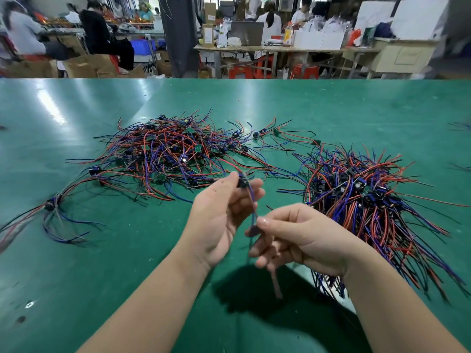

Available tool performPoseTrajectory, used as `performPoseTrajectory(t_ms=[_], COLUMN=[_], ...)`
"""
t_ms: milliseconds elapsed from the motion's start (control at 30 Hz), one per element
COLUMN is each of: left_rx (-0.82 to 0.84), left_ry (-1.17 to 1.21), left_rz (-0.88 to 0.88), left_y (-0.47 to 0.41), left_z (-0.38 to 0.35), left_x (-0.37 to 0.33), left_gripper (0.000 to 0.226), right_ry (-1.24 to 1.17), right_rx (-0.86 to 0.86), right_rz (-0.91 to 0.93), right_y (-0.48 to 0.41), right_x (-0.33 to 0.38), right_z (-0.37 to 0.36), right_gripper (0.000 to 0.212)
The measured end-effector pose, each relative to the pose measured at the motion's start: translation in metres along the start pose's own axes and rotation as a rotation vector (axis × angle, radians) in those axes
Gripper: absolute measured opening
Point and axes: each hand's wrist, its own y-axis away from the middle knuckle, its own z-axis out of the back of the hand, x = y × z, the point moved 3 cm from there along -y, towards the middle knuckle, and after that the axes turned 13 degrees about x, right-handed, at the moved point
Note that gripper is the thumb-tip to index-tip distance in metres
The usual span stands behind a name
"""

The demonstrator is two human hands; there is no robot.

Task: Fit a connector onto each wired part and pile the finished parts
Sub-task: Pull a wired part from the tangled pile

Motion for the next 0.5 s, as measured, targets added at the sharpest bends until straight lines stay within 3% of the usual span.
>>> performPoseTrajectory(t_ms=[67, 133, 233, 333, 500], left_rx=[-0.108, -0.152, 0.011, 0.223, 0.277], left_ry=[0.107, 0.029, -0.262, -0.423, -0.486], left_rz=[0.037, 0.053, 0.16, 0.236, 0.241], left_y=[0.0, 0.001, 0.006, 0.012, 0.012], left_z=[0.008, 0.013, 0.008, -0.004, -0.005], left_x=[-0.009, -0.017, -0.012, 0.001, 0.001], left_gripper=[0.022, 0.018, 0.02, 0.026, 0.025], right_ry=[0.114, 0.13, -0.015, 0.042, 0.129], right_rx=[-0.016, -0.161, -0.313, -0.381, -0.459], right_rz=[-0.009, 0.076, 0.267, 0.337, 0.391], right_y=[-0.002, -0.006, -0.008, -0.005, 0.002], right_x=[-0.002, 0.0, 0.006, 0.009, 0.013], right_z=[0.001, 0.006, 0.012, 0.013, 0.015], right_gripper=[0.032, 0.036, 0.037, 0.032, 0.024])
